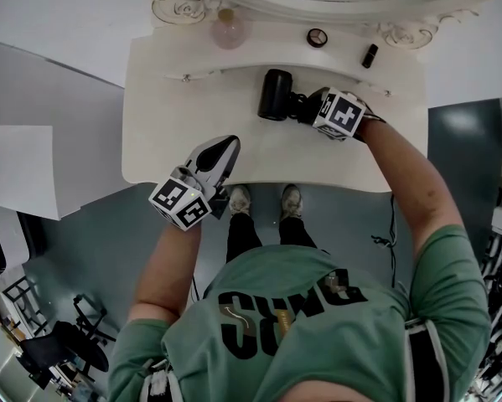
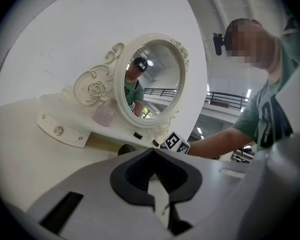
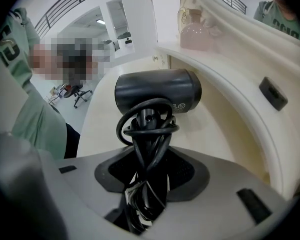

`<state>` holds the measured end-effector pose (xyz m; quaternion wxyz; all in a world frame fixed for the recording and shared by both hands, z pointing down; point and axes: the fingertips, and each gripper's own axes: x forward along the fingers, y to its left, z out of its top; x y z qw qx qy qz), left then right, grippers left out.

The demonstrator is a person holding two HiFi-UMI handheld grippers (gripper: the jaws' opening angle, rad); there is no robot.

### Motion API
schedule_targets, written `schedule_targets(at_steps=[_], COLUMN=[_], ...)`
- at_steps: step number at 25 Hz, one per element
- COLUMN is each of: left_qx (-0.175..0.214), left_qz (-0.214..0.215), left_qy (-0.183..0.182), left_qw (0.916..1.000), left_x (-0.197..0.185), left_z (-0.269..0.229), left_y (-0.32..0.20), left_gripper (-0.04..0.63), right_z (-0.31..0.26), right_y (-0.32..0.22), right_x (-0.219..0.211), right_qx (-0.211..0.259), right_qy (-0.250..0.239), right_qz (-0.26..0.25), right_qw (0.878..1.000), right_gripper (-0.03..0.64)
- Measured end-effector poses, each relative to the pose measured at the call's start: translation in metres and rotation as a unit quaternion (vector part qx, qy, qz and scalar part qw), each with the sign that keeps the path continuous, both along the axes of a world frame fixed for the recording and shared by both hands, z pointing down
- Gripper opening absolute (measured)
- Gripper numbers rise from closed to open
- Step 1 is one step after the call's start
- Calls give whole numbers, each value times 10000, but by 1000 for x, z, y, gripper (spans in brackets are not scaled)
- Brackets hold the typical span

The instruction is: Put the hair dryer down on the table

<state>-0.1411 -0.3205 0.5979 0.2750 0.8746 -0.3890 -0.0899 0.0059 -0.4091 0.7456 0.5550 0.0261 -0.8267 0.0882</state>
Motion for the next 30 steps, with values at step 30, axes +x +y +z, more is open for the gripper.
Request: schedule_targets(at_steps=[30], left_qx=[-60], left_qz=[125], left_qy=[-14], left_qw=[9999], left_x=[4], left_z=[-10], left_y=[6], left_gripper=[8], right_z=[-1], right_y=[-10], right_x=[-3], right_qx=[179], right_qy=[454], right_qz=[148], right_qw=[9987], right_gripper=[272])
